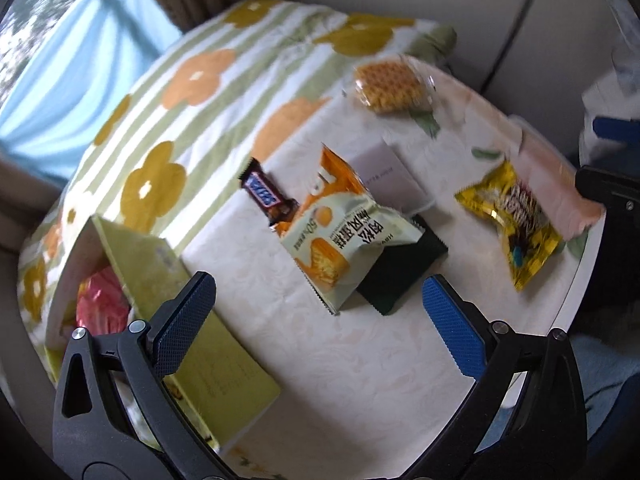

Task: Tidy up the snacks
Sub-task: 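Move both tools back toward the remaining snacks on the table, then grasp the orange-white chiffon cake bag with the left tool while the right tool grasps the yellow Pillows bag, then carry both bags over the yellow box and open both tools to drop them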

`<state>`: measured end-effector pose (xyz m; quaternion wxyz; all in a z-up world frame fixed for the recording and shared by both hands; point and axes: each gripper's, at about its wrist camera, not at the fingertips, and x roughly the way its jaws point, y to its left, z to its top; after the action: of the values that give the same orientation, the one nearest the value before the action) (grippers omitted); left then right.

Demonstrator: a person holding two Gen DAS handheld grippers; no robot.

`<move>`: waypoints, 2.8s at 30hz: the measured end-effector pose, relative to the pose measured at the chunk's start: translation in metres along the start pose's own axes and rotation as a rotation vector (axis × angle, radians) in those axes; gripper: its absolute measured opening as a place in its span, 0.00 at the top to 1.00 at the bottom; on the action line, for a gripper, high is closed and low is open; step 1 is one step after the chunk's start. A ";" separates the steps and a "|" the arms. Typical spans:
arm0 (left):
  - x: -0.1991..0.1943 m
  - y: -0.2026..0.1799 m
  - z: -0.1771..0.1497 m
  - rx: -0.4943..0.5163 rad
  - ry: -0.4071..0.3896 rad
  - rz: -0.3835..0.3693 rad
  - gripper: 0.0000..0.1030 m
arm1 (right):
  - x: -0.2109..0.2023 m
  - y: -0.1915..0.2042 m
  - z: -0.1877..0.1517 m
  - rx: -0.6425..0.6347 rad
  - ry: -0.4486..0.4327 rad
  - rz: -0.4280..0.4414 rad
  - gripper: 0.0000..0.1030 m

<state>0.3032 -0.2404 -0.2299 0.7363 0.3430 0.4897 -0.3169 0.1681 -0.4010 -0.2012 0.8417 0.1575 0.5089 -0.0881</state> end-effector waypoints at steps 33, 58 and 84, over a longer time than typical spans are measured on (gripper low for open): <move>0.116 -0.019 0.029 0.497 0.241 -0.093 0.39 | 0.097 -0.012 -0.051 0.198 0.167 -0.127 0.05; 0.085 -0.005 0.025 0.287 0.196 -0.076 0.40 | 0.112 -0.006 -0.056 0.118 0.164 -0.094 0.44; -0.085 0.118 -0.040 -0.436 -0.086 0.098 0.40 | 0.007 0.113 0.062 -0.415 -0.093 0.207 0.45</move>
<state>0.3509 -0.1297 -0.1386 0.8277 0.1854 0.4975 -0.1818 0.2576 -0.3168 -0.1606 0.8831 0.0280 0.4579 0.0979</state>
